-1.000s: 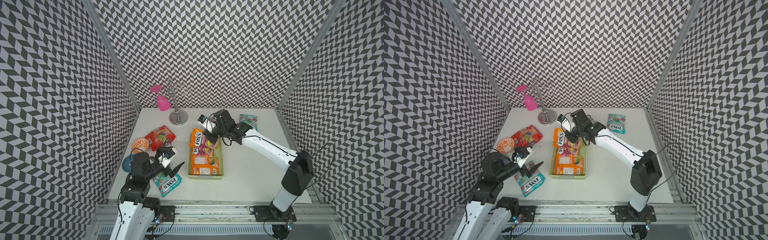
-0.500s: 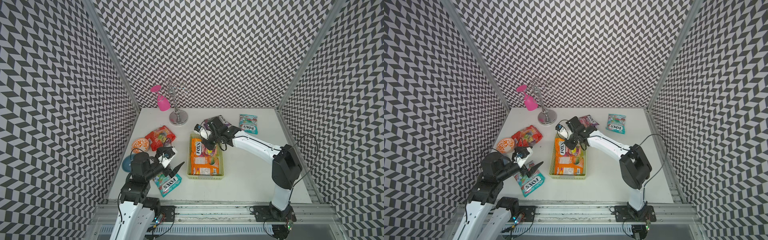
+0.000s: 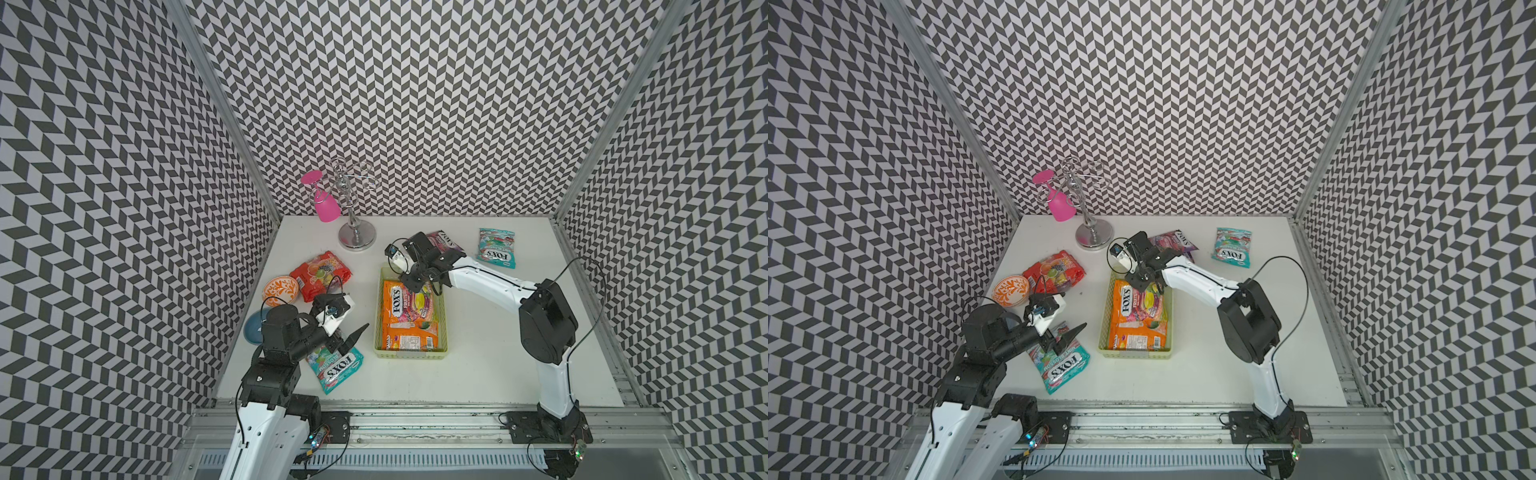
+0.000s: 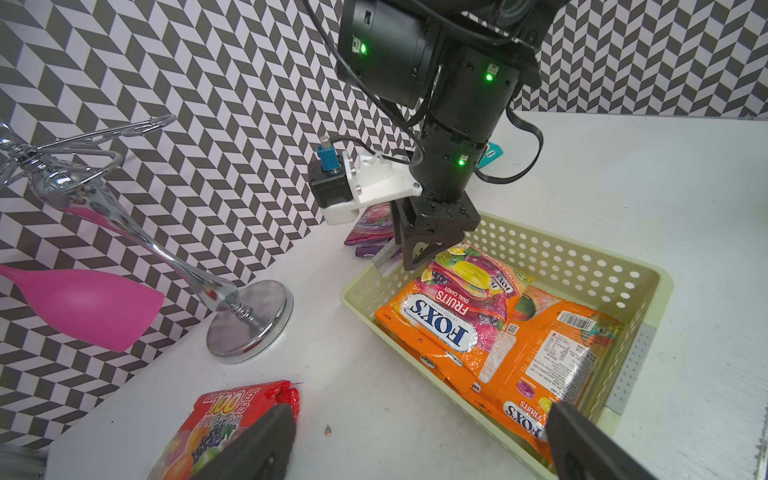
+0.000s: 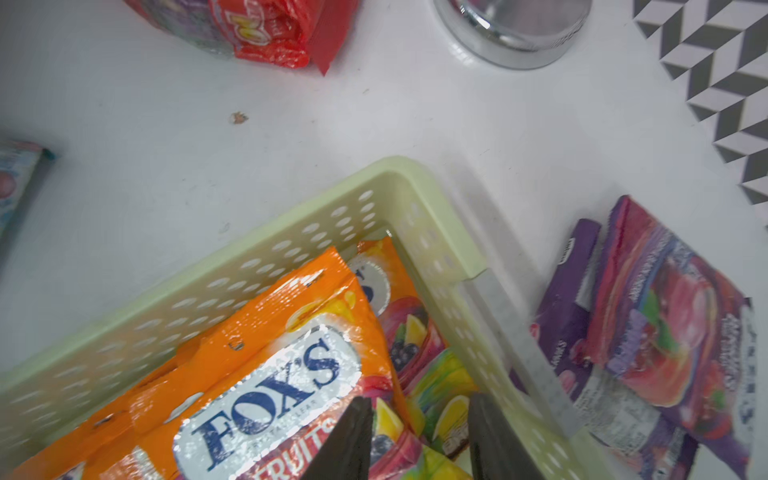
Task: Put the candies in the basket
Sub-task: Place the candy in the basket.
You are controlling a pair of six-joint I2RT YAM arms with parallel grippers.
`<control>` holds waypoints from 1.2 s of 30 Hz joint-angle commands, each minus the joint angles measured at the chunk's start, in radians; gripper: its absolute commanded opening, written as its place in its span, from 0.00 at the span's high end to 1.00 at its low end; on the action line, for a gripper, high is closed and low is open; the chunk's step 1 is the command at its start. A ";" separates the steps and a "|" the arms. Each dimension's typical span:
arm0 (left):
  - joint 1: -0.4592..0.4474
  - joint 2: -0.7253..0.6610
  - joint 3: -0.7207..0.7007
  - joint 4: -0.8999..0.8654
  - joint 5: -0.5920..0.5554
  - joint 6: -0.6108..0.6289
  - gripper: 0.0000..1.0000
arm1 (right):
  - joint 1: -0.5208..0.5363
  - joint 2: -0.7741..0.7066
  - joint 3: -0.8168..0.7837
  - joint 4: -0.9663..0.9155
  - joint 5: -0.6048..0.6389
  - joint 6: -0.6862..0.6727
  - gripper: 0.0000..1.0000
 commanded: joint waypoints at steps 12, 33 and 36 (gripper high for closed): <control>0.007 -0.009 -0.001 0.020 -0.001 -0.007 0.01 | 0.138 -0.364 -0.451 0.199 0.099 -0.233 0.33; 0.004 -0.009 -0.002 0.020 0.001 -0.007 0.01 | 0.258 -0.262 -0.640 0.488 0.311 -0.326 0.23; 0.012 -0.009 0.002 0.016 -0.005 -0.007 0.01 | 0.259 -0.239 -0.640 0.498 0.310 -0.323 0.23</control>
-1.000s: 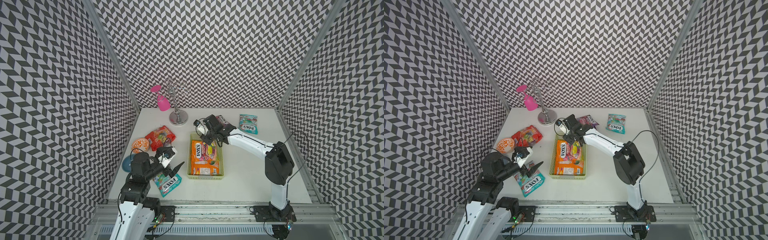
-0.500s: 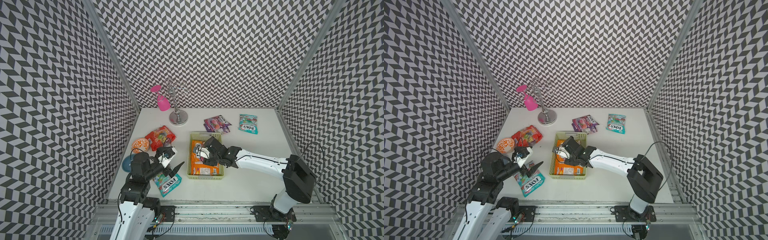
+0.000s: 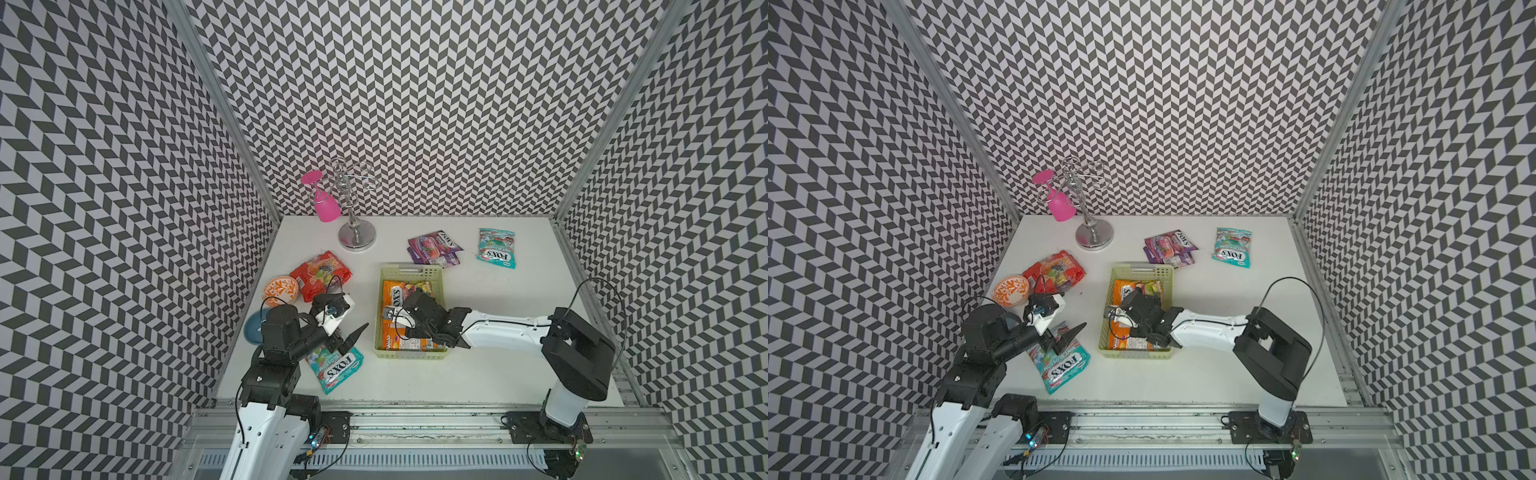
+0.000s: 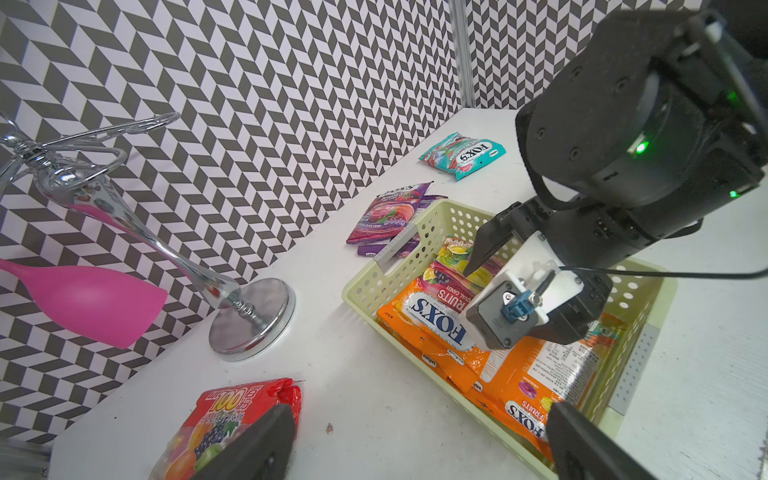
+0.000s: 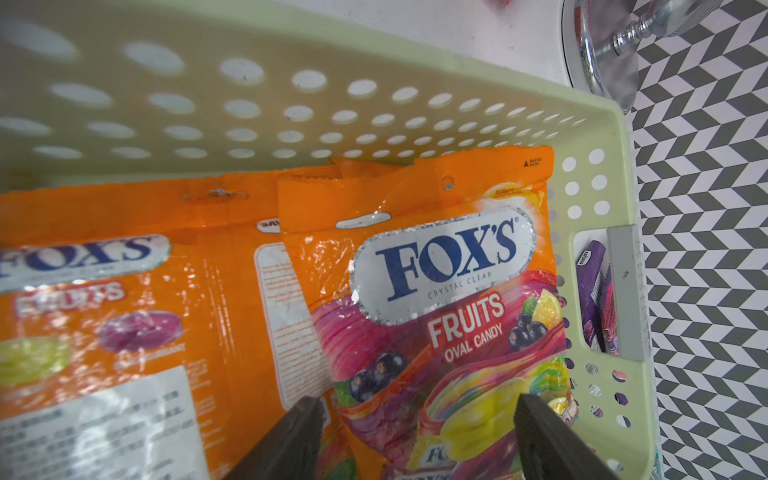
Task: Put the candies in the basket
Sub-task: Place the candy in the basket.
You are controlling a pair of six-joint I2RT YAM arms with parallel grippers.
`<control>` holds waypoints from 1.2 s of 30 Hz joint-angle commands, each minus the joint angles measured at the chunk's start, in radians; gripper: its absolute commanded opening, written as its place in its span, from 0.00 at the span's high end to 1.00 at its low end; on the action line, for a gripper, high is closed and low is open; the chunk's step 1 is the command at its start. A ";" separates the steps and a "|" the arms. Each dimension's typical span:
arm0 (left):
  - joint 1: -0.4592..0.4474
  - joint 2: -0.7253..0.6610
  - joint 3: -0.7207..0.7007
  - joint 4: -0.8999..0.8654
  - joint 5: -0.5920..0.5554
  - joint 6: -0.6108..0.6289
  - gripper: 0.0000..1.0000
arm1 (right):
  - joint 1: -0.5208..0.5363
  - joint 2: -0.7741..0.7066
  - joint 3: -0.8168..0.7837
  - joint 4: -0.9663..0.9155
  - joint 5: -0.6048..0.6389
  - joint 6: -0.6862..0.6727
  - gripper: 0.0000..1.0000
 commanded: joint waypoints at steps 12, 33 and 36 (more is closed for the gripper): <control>-0.003 -0.010 -0.002 0.018 0.008 -0.003 0.01 | -0.003 0.045 0.032 0.101 0.111 -0.038 0.24; -0.008 -0.009 -0.003 0.018 0.005 -0.003 0.01 | -0.083 0.117 0.165 0.031 0.058 0.033 0.34; -0.001 -0.009 0.002 0.015 0.002 -0.003 0.01 | -0.073 0.086 0.162 -0.035 0.006 0.047 0.32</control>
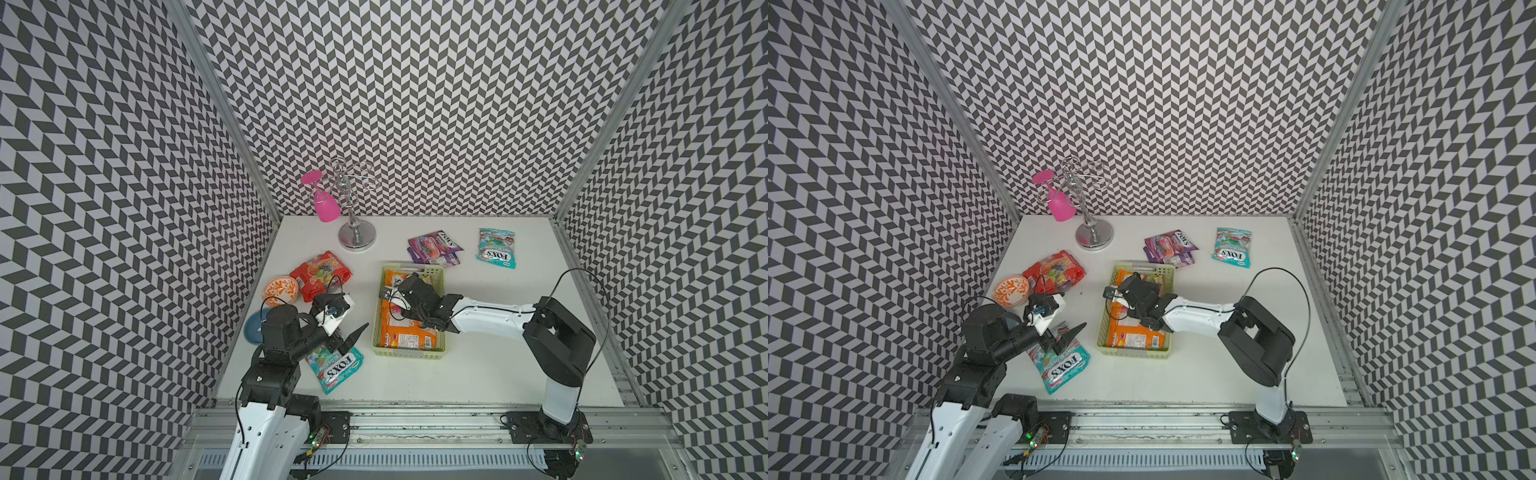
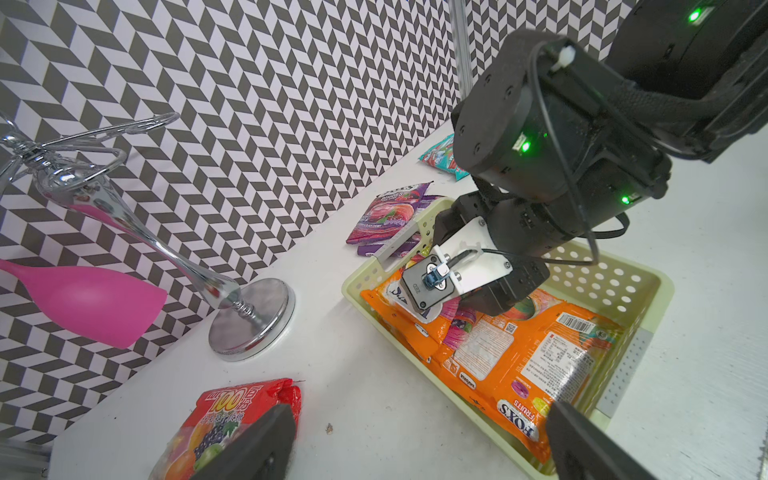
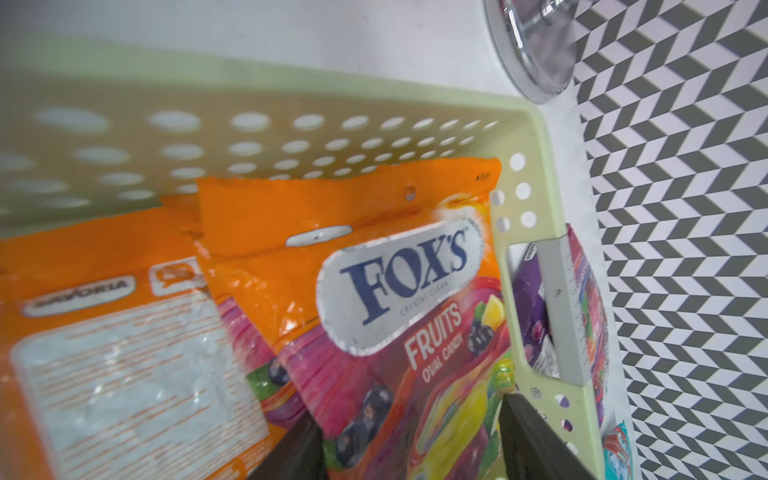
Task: Put the candies in the basket
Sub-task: Place the candy in the basket.
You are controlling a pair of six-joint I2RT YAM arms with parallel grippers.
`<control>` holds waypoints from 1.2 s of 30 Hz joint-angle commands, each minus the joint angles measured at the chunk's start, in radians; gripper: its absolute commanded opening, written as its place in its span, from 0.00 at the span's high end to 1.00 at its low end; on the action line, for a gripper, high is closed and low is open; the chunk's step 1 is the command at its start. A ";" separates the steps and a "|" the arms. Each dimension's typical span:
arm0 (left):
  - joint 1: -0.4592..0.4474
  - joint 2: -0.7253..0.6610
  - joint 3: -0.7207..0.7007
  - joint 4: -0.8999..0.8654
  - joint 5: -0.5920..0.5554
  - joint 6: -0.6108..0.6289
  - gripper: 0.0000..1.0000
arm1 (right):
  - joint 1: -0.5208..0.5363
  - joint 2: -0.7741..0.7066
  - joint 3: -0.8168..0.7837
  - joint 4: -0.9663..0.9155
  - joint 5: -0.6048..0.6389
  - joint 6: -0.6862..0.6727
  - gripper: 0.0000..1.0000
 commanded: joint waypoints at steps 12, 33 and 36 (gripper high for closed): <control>-0.005 -0.009 -0.002 0.019 0.009 -0.005 0.01 | -0.047 -0.114 0.106 -0.155 -0.252 0.163 0.49; -0.006 -0.010 -0.002 0.019 0.006 -0.005 0.01 | -0.126 0.116 0.247 -0.122 -0.111 0.291 0.68; 0.001 -0.010 0.001 0.016 0.005 -0.005 0.01 | -0.137 0.044 0.272 -0.146 -0.134 0.308 0.66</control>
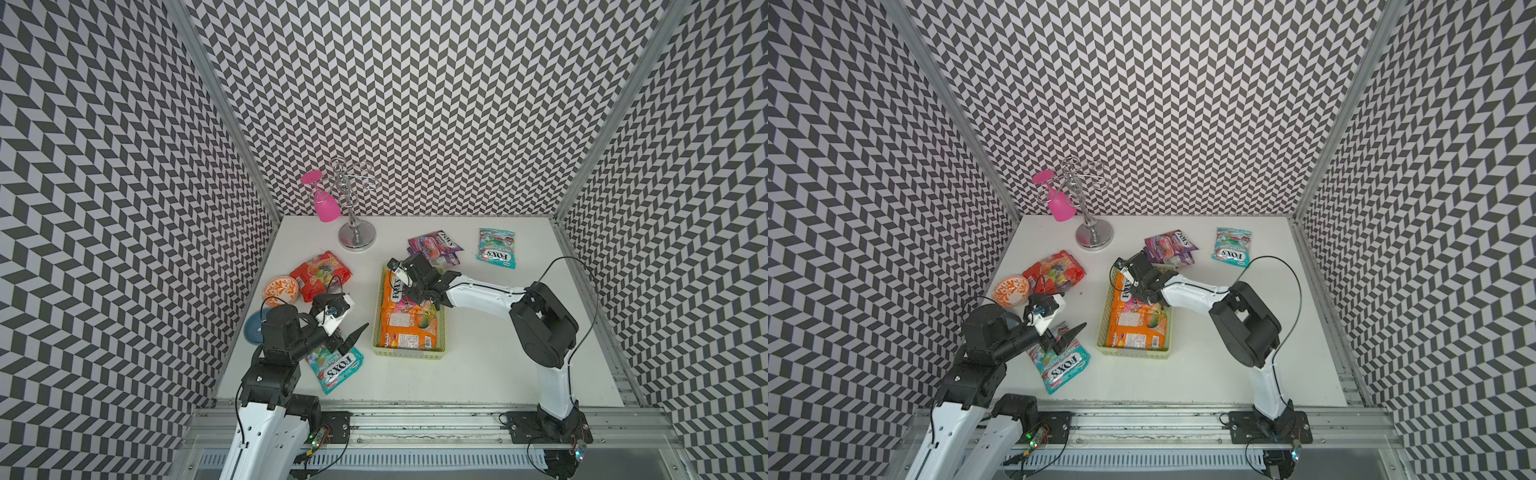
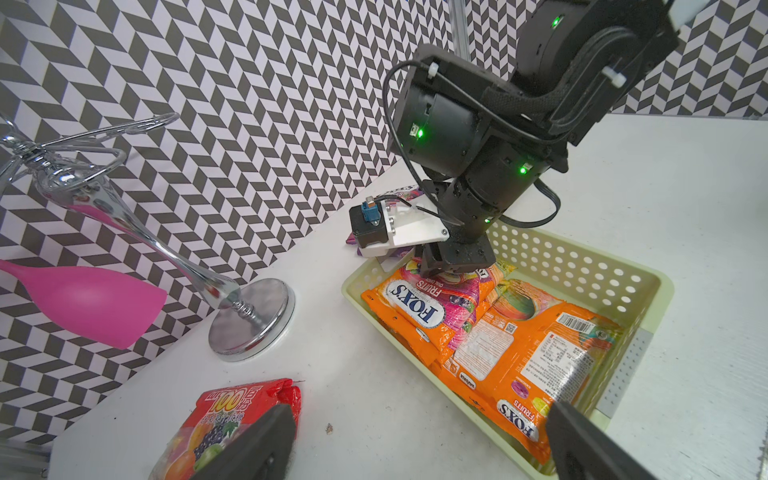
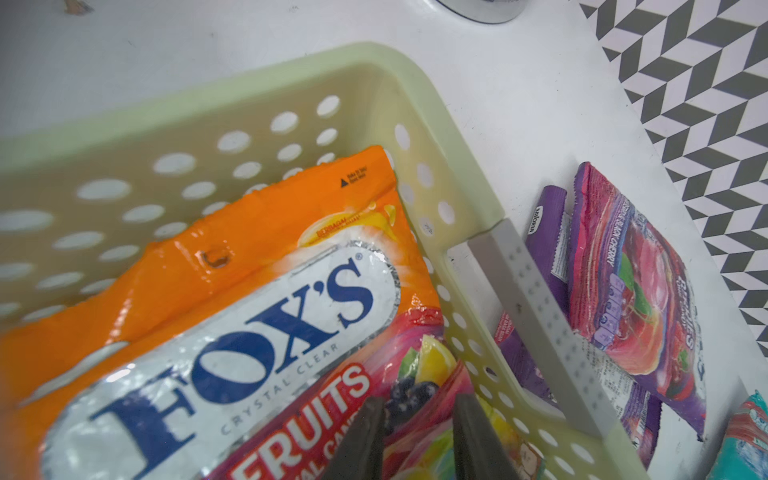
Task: Put the candies in the basket
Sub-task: Place the candy in the basket, then pick up the candy at the center of the board.
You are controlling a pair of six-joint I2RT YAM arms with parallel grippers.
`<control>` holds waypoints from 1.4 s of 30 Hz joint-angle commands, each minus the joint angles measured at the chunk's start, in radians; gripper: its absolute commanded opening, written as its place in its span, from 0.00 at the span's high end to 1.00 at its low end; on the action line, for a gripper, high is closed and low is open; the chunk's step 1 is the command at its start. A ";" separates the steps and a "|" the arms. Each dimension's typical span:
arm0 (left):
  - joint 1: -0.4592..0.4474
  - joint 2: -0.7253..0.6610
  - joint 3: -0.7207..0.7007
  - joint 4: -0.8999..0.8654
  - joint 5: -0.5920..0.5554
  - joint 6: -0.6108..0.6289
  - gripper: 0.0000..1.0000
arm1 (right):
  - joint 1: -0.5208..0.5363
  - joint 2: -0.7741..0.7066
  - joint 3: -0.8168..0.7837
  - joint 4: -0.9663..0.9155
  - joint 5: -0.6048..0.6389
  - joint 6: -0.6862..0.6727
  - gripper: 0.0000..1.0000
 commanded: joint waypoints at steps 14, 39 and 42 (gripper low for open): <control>0.003 -0.009 0.000 0.016 0.007 -0.004 0.01 | -0.201 -0.165 0.151 -0.030 -0.175 0.384 0.54; 0.013 -0.009 0.004 0.013 0.003 -0.005 0.01 | -0.453 0.005 -0.059 0.317 -0.590 1.163 0.53; 0.005 -0.009 -0.001 0.017 0.003 -0.004 0.01 | -0.464 0.021 -0.058 0.330 -0.603 1.183 0.52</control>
